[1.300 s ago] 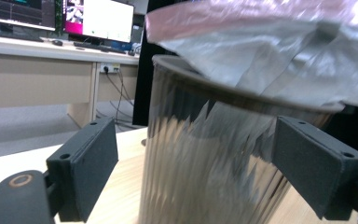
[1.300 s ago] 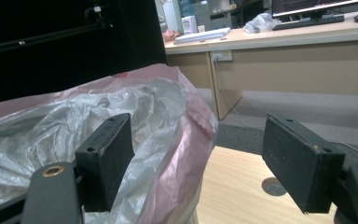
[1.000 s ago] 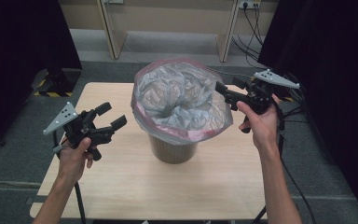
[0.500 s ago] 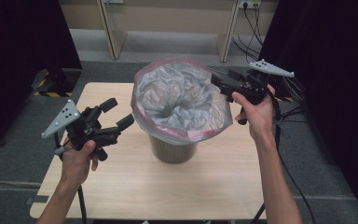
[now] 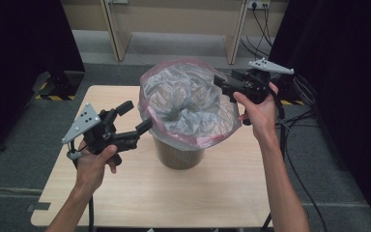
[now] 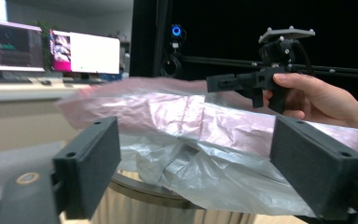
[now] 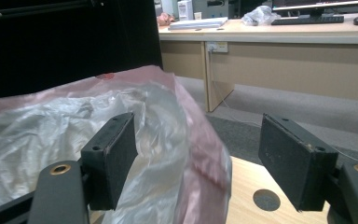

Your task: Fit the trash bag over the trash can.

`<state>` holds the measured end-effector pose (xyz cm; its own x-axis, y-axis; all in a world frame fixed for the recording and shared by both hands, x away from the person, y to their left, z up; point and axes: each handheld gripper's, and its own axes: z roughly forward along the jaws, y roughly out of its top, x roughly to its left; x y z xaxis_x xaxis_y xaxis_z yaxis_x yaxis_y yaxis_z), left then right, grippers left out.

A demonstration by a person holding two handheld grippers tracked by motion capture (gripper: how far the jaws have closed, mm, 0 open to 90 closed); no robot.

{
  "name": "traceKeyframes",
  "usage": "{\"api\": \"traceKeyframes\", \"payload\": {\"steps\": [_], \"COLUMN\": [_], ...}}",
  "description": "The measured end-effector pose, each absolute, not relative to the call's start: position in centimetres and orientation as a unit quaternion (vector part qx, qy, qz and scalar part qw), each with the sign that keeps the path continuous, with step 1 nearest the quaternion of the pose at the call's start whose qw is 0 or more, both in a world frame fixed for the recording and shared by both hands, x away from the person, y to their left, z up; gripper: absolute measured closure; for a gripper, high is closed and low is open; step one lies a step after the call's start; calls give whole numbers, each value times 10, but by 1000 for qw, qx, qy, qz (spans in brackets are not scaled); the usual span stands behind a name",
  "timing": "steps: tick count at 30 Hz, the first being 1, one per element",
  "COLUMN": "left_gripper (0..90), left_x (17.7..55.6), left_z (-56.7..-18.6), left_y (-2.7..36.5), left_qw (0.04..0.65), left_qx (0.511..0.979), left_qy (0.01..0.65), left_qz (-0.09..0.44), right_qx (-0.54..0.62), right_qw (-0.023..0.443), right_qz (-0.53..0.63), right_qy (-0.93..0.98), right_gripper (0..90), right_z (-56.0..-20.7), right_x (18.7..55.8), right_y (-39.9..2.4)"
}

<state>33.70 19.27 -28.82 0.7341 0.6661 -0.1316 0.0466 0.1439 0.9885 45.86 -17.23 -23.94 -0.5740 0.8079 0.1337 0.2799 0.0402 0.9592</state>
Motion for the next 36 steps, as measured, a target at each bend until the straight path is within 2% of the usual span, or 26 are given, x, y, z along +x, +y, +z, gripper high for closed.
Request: {"api": "traceKeyframes", "payload": {"steps": [3, 4, 7, 11, 14, 16, 23, 27, 31, 36], "left_gripper": [423, 520, 719, 875, 891, 893, 897, 897, 898, 897], "left_x": [345, 347, 348, 346, 344, 342, 338, 335, 340, 354], "left_z": [-299, -304, -313, -317, -318, -320, -331, -338, -354, -369], "left_y": [190, 191, 194, 196, 199, 202, 207, 210, 216, 224], "left_qw": [687, 683, 692, 692, 695, 695, 683, 666, 646, 646], "left_qx": [639, 644, 635, 637, 633, 634, 641, 656, 667, 660], "left_qy": [288, 287, 286, 282, 283, 281, 283, 280, 296, 325], "left_qz": [193, 194, 188, 190, 191, 190, 207, 218, 225, 206], "right_qx": [399, 399, 401, 406, 407, 405, 390, 372, 383, 406], "right_qw": [230, 230, 227, 225, 224, 225, 239, 259, 291, 260], "right_qz": [561, 560, 562, 560, 558, 559, 561, 573, 523, 492], "right_qy": [687, 688, 687, 687, 687, 687, 690, 683, 704, 725], "right_gripper": [284, 284, 286, 287, 295, 333, 643, 768, 830, 856], "right_z": [-242, -243, -246, -249, -251, -251, -253, -251, -259, -291], "right_x": [460, 460, 461, 463, 463, 464, 467, 464, 474, 498], "right_y": [-170, -170, -171, -172, -173, -174, -180, -186, -188, -181]}}
